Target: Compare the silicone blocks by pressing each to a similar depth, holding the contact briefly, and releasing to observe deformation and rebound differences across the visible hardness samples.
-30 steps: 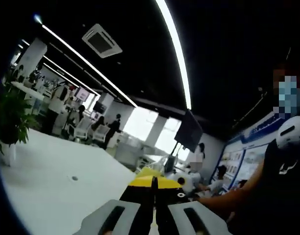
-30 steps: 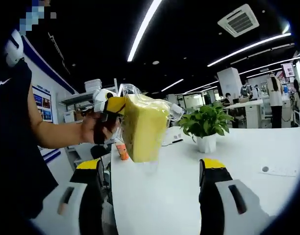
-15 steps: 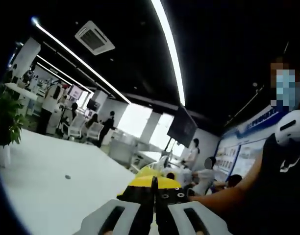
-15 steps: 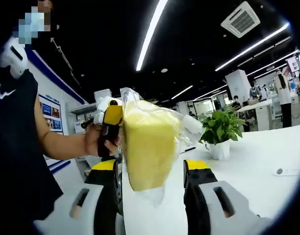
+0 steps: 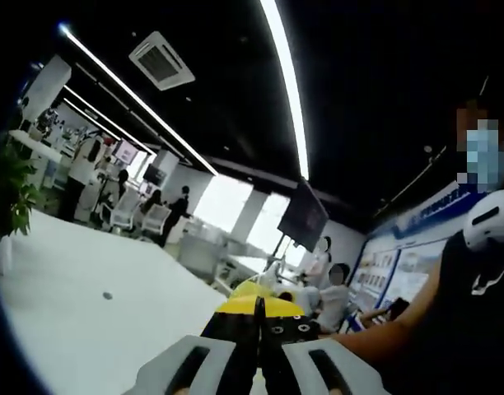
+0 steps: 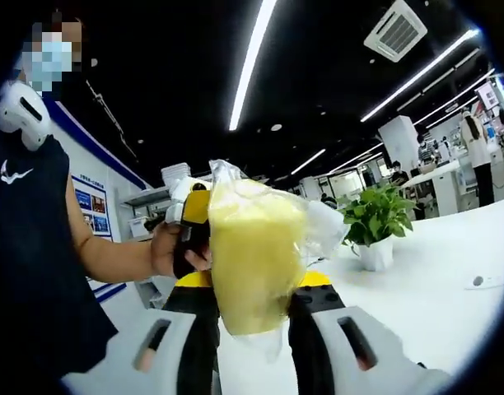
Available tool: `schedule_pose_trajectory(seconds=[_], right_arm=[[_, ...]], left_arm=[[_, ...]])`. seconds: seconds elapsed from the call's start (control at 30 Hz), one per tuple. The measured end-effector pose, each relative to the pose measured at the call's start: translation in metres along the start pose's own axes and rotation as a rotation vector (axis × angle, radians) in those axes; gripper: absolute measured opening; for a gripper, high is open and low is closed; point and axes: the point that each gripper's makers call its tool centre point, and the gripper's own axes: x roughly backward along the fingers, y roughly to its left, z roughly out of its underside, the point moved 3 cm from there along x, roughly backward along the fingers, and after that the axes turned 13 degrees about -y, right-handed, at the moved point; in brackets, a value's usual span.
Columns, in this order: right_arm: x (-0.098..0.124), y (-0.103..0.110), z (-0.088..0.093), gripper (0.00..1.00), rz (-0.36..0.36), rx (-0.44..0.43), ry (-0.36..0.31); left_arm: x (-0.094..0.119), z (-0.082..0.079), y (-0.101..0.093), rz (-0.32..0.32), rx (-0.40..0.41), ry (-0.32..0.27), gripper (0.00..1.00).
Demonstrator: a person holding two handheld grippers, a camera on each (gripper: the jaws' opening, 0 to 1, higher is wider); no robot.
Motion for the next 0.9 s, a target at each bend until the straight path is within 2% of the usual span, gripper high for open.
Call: schedule_pose_trajectory(seconds=[0.07,0.13,0.27,0.43,0.63,0.77,0.9], right_arm=[[0.001,-0.003,0.001,0.23,0.012,0.046,0.008],[0.001,-0.001,0.002,0.2,0.006,0.004,0.025],[0.004,0.001,0.006,0.15,0.008,-0.061,0.065],[0.005,0.004,0.009,0.1,0.009,-0.039,0.104],[0.004,0.006,0.011,0.04,0.028,-0.055,0.162],[0.006,0.005,0.01,0.02,0.037,-0.046,0.188],[0.006,0.008,0.009,0.01,0.04,-0.063,0.197]], left_arm=[[0.001,0.002,0.002,-0.005,-0.007,0.01,0.0],[0.002,0.003,0.002,-0.006,-0.003,0.012,0.0],[0.003,0.007,0.004,-0.019,-0.051,0.037,0.0],[0.005,0.011,0.003,-0.027,-0.06,0.059,0.0],[0.008,0.013,0.005,-0.044,-0.104,0.076,0.0],[0.007,0.015,0.006,-0.038,-0.23,0.092,0.0],[0.007,0.014,0.006,-0.033,-0.253,0.085,0.0]])
